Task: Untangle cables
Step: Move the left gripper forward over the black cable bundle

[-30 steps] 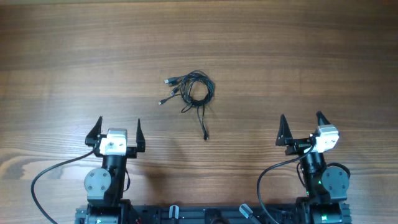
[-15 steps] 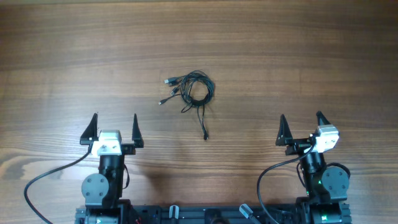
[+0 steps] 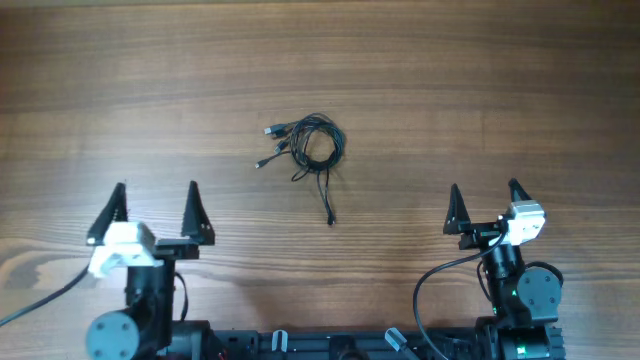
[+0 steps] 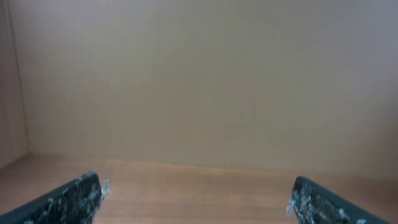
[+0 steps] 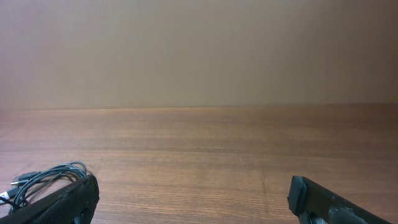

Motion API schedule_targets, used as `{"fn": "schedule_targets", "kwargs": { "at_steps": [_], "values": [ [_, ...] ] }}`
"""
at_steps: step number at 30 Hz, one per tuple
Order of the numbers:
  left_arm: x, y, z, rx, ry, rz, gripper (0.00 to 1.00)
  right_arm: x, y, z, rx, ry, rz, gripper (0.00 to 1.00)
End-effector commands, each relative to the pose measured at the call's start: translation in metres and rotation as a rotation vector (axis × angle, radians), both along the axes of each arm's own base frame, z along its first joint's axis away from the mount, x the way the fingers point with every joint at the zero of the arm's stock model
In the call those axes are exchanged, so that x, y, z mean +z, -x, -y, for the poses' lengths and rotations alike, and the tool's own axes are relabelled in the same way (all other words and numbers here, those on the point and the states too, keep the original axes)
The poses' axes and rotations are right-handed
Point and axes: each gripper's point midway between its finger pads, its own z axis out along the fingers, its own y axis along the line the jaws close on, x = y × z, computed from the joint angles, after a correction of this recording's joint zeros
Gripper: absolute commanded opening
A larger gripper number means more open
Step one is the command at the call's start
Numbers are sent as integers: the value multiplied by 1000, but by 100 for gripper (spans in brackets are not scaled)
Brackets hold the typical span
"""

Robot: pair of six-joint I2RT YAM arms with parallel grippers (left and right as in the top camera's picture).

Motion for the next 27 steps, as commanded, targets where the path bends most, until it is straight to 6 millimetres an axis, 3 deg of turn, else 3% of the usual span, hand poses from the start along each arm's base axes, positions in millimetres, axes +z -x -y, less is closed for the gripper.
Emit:
{"fn": "schedule_targets", "kwargs": {
  "at_steps": [1, 8, 16, 19, 27],
  "values": [
    [15, -4, 11, -65, 26, -58, 100, 0, 0, 4, -20, 10, 2, 100],
    [24, -26, 36, -208, 22, -236, 100, 0, 0, 4, -20, 9, 2, 100],
    [25, -65, 62, -352, 67, -569, 100, 0, 0, 4, -20, 10, 2, 100],
    [10, -80, 68, -380, 102, -749, 100, 0, 0, 4, -20, 9, 1, 100],
    [-75, -108, 77, -410, 192, -1140, 100, 0, 0, 4, -20, 10, 2, 100]
  ]
}}
